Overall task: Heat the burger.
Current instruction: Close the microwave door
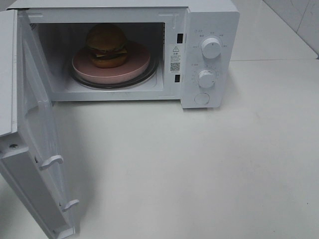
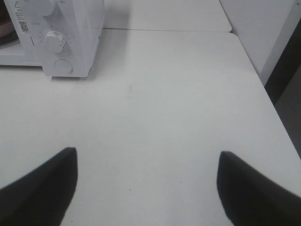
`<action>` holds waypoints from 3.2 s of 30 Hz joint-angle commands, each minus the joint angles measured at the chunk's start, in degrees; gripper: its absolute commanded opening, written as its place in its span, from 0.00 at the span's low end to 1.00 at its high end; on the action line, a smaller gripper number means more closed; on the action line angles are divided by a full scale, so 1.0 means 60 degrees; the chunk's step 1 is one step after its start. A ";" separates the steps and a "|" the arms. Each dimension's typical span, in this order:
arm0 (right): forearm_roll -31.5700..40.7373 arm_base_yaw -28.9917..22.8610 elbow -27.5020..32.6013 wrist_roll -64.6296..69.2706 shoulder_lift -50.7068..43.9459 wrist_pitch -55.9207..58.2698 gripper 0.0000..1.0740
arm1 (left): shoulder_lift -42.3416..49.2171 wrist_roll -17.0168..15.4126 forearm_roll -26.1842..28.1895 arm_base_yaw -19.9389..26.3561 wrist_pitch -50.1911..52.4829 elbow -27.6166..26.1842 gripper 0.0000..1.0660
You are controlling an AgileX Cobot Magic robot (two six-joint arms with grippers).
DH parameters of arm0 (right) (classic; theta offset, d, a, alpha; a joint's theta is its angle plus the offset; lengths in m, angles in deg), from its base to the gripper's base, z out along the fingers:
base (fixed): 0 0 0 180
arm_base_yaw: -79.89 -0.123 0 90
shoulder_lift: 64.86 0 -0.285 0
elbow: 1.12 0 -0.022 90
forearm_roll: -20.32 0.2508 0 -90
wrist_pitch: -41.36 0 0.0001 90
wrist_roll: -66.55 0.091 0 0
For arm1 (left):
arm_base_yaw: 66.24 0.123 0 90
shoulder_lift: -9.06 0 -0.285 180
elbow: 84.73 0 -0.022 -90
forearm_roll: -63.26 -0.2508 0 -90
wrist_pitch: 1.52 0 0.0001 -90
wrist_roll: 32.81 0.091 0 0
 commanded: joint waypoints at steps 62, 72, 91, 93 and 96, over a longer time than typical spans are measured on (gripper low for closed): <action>-0.0048 0.0038 0.0019 -0.0048 -0.0239 -0.0134 0.70 | -0.6073 0.4374 0.8766 -0.5921 0.1251 -0.5663 0.00; -0.0048 0.0038 0.0019 -0.0048 -0.0239 -0.0134 0.70 | -0.6809 0.4345 0.8747 -0.5921 0.0907 -0.6694 0.00; -0.0048 0.0038 0.0019 -0.0048 -0.0239 -0.0134 0.70 | -0.8012 0.4345 0.8403 -0.6369 0.0382 -0.8346 0.00; -0.0048 0.0038 0.0019 -0.0048 -0.0239 -0.0134 0.70 | -0.8069 0.4345 0.8308 -0.6369 0.0353 -0.8470 0.00; -0.0048 0.0038 0.0019 -0.0048 -0.0239 -0.0134 0.70 | -0.8184 0.4345 0.8222 -0.6369 0.0267 -0.8785 0.00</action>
